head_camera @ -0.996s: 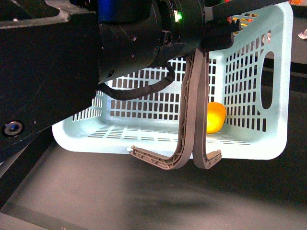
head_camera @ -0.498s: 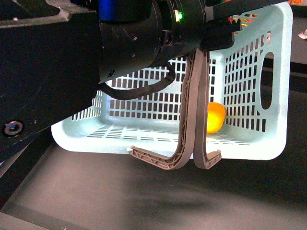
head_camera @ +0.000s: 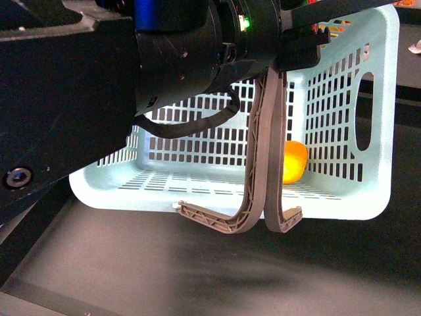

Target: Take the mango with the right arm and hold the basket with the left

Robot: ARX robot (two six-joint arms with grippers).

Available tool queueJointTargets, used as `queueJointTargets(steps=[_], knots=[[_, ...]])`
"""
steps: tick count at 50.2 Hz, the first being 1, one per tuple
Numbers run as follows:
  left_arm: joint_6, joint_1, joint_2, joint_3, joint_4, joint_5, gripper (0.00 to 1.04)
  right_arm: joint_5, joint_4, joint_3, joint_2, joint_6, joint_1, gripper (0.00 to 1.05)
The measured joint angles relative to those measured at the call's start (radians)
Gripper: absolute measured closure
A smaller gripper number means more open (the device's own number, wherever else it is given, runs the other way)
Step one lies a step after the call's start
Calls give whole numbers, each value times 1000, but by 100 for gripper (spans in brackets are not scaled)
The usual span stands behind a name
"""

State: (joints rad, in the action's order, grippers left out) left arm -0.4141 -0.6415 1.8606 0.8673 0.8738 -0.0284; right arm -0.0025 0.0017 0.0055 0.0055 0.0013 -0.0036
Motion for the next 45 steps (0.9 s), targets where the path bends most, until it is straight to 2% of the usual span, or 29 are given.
queueJointTargets(steps=[2, 13, 29, 32, 34, 36, 37, 40, 45], knots=[[0, 0, 0, 0, 0, 0, 98, 0, 0, 0, 0, -2, 0, 101], [0, 0, 0, 0, 0, 0, 98, 0, 0, 0, 0, -2, 0, 60], [0, 0, 0, 0, 0, 0, 98, 0, 0, 0, 0, -2, 0, 12], [0, 0, 0, 0, 0, 0, 98, 0, 0, 0, 0, -1, 0, 6], [0, 0, 0, 0, 0, 2, 98, 0, 0, 0, 0, -1, 0, 7], [31, -10, 0, 3, -9, 95, 98, 0, 0, 0, 0, -2, 0, 9], [51, -14, 2, 6, -21, 174, 98, 0, 0, 0, 0, -2, 0, 8], [60, -17, 11, 21, -43, 295, 98, 0, 0, 0, 0, -2, 0, 8], [42, -16, 23, 61, -83, 405, 98, 0, 0, 0, 0, -2, 0, 8]])
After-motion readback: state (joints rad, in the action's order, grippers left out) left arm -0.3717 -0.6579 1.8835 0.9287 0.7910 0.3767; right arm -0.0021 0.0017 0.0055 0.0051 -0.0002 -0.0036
